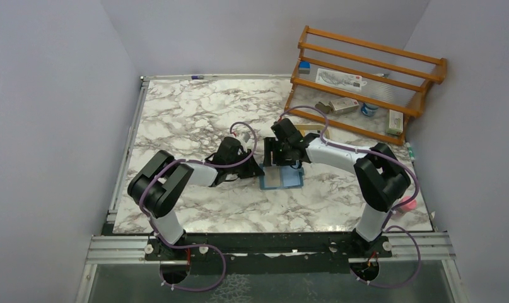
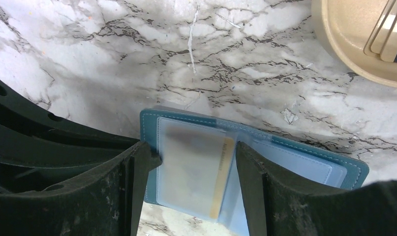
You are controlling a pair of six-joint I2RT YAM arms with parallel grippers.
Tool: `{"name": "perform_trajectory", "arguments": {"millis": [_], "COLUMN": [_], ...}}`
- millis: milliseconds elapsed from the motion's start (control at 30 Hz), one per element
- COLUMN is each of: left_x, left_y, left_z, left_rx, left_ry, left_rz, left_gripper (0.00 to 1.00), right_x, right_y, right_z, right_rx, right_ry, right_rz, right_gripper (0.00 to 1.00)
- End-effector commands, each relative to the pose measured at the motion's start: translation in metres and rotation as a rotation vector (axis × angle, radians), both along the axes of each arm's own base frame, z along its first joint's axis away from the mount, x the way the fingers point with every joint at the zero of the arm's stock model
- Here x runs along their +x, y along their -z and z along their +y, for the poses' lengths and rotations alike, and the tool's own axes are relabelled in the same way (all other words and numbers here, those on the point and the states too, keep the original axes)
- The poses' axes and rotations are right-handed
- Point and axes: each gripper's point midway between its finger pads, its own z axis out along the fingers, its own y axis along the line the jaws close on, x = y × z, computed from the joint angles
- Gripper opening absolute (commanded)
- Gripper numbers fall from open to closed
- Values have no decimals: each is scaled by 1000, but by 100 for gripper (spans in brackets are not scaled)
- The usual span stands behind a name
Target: Take the credit cards out of the card holder
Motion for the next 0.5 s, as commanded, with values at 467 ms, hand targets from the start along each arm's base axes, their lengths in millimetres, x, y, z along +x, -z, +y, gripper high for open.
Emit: {"name": "perform_trajectory", "arguments": {"millis": [467], "left_x": [-20], "left_y": [17], "left_z": [27], "left_rx": [13], "left_ry": [-21], "left_rz": [79], "left_gripper": [23], "right_x": [-11], "right_y": [5], "right_z": [5], "right_rx": [44], "right_ry": [-6], "right_rz": [32], "right_gripper": [69]}}
